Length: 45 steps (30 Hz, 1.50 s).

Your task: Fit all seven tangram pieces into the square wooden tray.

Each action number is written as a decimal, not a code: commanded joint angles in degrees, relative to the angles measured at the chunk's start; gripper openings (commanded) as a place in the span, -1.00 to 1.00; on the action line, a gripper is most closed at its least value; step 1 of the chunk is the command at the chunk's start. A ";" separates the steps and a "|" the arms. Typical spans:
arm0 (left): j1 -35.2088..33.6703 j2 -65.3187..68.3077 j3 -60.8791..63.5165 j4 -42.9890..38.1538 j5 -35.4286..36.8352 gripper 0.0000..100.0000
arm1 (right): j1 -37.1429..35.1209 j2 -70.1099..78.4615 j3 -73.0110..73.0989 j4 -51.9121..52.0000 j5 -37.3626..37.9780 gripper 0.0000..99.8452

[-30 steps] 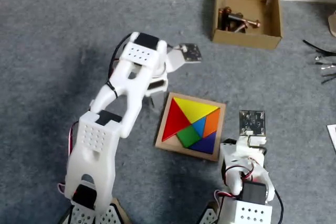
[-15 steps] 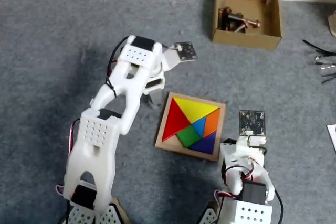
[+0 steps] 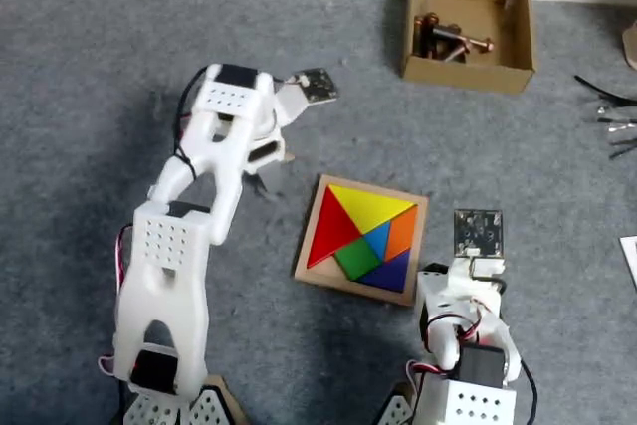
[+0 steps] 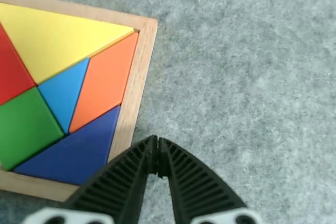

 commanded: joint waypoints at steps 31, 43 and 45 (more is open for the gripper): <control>-1.63 -0.48 -2.51 -7.38 4.66 -0.48 | 0.66 -0.66 6.02 0.22 0.62 -0.98; -1.36 -0.48 -2.42 -7.30 4.66 -0.85 | 0.66 -0.66 6.02 0.22 0.62 -0.98; -1.36 -0.48 -2.42 -7.03 4.66 -0.85 | 0.66 -0.66 6.02 0.22 0.62 -0.98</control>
